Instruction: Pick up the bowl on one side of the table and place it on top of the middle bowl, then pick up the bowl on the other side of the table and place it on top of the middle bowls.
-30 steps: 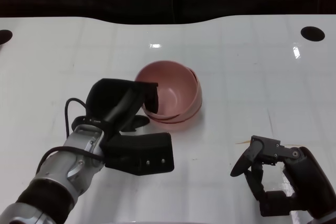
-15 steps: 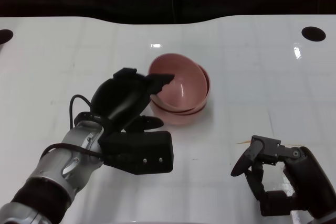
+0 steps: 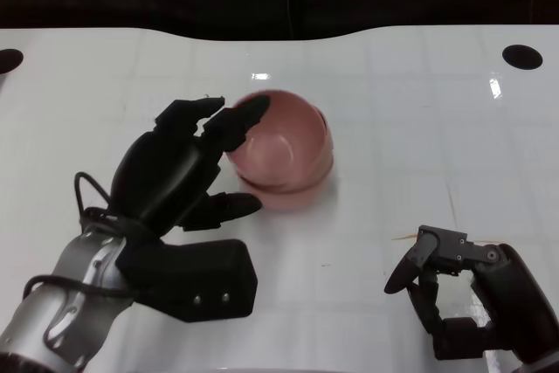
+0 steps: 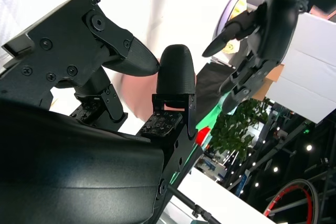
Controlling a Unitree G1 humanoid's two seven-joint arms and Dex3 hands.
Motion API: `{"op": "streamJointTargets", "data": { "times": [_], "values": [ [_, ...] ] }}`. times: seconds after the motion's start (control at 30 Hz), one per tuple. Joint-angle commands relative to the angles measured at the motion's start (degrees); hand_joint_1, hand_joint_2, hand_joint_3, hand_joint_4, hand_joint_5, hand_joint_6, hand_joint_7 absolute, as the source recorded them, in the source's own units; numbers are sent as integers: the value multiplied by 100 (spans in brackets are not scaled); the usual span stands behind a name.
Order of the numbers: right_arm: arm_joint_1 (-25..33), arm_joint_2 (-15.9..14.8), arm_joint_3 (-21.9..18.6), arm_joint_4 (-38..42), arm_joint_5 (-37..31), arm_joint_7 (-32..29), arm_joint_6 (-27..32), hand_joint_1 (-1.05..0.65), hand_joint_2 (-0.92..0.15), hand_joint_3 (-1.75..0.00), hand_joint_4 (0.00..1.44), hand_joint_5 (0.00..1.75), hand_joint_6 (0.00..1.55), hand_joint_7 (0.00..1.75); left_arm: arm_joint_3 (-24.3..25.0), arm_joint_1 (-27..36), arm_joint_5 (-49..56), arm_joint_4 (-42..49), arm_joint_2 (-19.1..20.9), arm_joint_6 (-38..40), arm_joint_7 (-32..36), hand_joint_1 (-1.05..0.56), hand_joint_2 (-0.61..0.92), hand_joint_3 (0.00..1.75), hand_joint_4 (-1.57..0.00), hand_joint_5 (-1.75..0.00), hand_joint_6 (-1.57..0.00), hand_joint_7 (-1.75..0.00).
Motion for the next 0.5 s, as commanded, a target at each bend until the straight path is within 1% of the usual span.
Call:
{"op": "streamJointTargets", "data": {
  "times": [0.03,0.17,0.27,0.4,0.5],
  "values": [
    [-5,-53,-91,25,53,-12,-55,-20,-45,-125,88,175,79,135,226,369,-217,-404,189,-143,-125,-57,92,25,0,-49,-25,-3],
    [1,-35,-83,8,-18,-56,-34,-18,-42,-130,88,175,79,135,506,886,-453,-866,296,-291,-199,-54,92,22,0,-55,-27,-3],
    [12,-12,-66,-1,-59,-84,-35,-19,-41,-132,88,175,80,136,712,1294,-735,-1119,334,-552,-210,-49,92,21,-5,-60,-31,-5],
    [40,-3,-50,-10,-70,-92,-36,-19,-41,-131,88,175,80,135,977,1852,-1217,-1273,231,-1188,-84,-41,92,18,-21,-73,-42,-9],
    [40,-17,-51,-27,-42,-65,0,-18,-42,-131,88,175,80,135,1154,2212,-1753,-1310,46,-1653,-105,-33,92,18,-31,-81,-50,-13]
  ]
}}
